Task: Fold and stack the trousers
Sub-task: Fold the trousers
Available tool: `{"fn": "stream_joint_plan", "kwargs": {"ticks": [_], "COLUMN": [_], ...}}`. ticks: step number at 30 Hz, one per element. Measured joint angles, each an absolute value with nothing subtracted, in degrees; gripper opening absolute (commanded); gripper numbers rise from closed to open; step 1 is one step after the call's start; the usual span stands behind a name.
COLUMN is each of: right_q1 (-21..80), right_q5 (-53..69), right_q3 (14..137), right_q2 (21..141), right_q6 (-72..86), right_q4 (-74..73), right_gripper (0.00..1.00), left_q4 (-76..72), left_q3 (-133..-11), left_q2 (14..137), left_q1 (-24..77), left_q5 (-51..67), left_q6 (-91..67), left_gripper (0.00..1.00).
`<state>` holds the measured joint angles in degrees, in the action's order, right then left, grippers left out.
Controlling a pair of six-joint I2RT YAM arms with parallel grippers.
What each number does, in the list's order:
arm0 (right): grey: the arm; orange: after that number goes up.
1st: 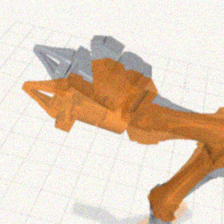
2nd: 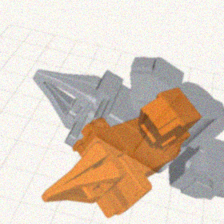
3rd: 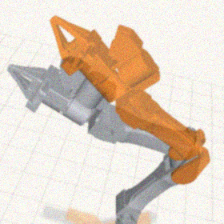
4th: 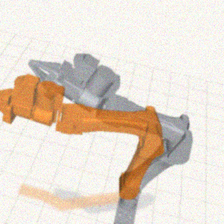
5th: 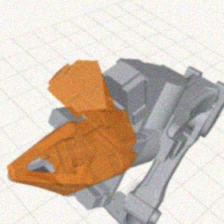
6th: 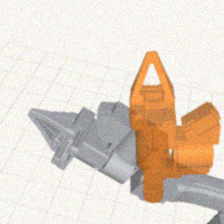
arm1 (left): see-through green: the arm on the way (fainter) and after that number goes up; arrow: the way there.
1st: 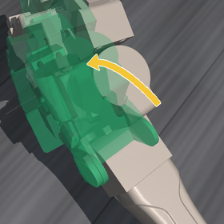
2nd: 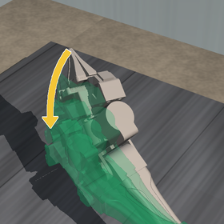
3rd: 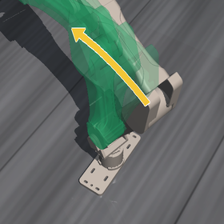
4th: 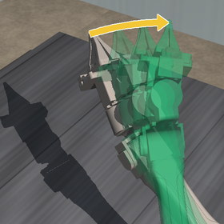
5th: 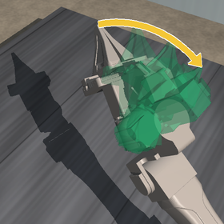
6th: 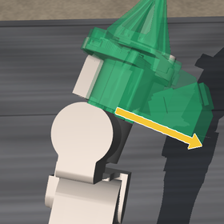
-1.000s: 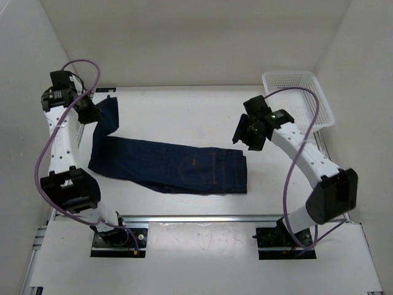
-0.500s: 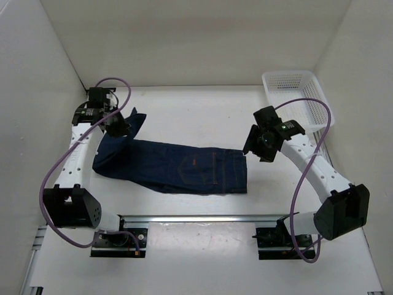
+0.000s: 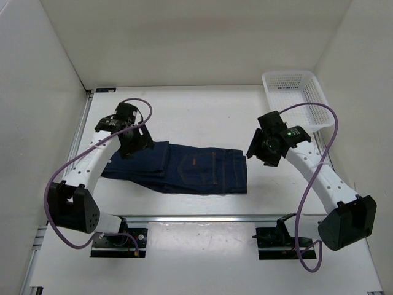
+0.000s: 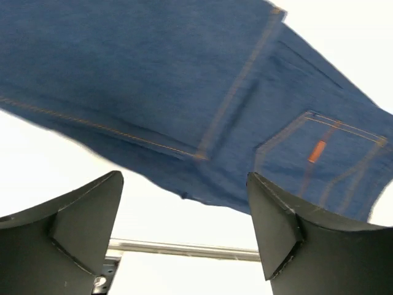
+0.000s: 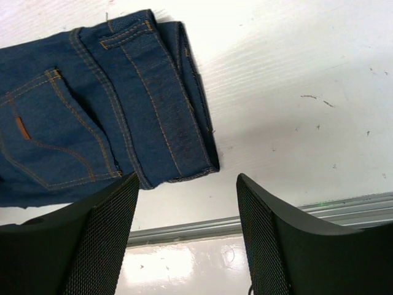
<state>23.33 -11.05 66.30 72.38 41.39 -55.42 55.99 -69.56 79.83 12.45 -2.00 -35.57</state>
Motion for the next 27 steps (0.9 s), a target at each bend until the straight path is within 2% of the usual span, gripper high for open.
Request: {"fn": "stream_joint_plan", "kwargs": {"ticks": [2,3,4,5,6,7,8,10,13,16,19,23,25,27], "right_q1": [23.2,23.2,23.2,23.2,23.2,23.1,23.0,22.9,22.2,20.9,20.3,22.4,24.4,26.9], "right_q5": [-11.3,-11.4,-11.4,-11.5,-11.5,-11.5,-11.5,-11.6,-11.0,-8.6,-4.1,-0.6,-1.5,-2.9], "right_q3": [66.0,65.8,65.8,65.7,65.7,65.7,65.6,64.9,62.8,58.8,53.6,49.7,49.7,49.7], "right_q2": [72.1,72.1,72.1,72.1,72.1,72.1,72.1,72.0,72.0,73.0,74.5,78.7,80.8,81.2], "right_q6": [41.4,41.3,41.3,41.3,41.3,41.1,40.9,40.3,39.8,39.1,39.0,40.3,41.0,41.4], "right_q4": [-55.6,-55.6,-55.7,-55.6,-55.6,-55.6,-55.5,-55.2,-54.6,-52.5,-48.5,-43.7,-41.7,-40.2], "right_gripper": [0.70,0.70,0.70,0.70,0.70,0.70,0.71,0.73,0.71,0.48,0.36,0.00,0.00,0.07], "left_q4": [58.3,59.3,60.1,60.3,60.5,60.8,61.1,61.5,61.8,60.1,58.1,55.4,54.7,54.7], "left_q3": [-71.2,-73.0,-75.4,-77.6,-79.4,-81.1,-82.3,-83.0,-82.4,-78.5,-75.0,-72.5,-72.4,-73.0], "left_q2": [80.3,80.7,81.3,82.0,82.7,83.4,84.0,85.1,87.4,89.8,94.4,103.4,107.2,109.3], "left_q1": [12.4,12.4,12.4,12.4,12.3,12.1,11.8,10.3,8.4,10.0,14.6,20.0,20.9,21.4], "left_q5": [-4.0,-5.0,-6.3,-7.7,-9.2,-10.7,-11.7,-11.6,-10.0,-6.4,-3.5,-1.3,-1.1,-0.6], "left_q6": [-35.1,-34.9,-34.8,-34.5,-34.4,-33.8,-33.3,-31.2,-29.6,-29.4,-30.7,-33.0,-33.6,-33.9], "left_gripper": [0.80,0.64,0.52,0.44,0.42,0.42,0.46,0.60,0.63,0.60,0.59,0.57,0.57,0.56]}}
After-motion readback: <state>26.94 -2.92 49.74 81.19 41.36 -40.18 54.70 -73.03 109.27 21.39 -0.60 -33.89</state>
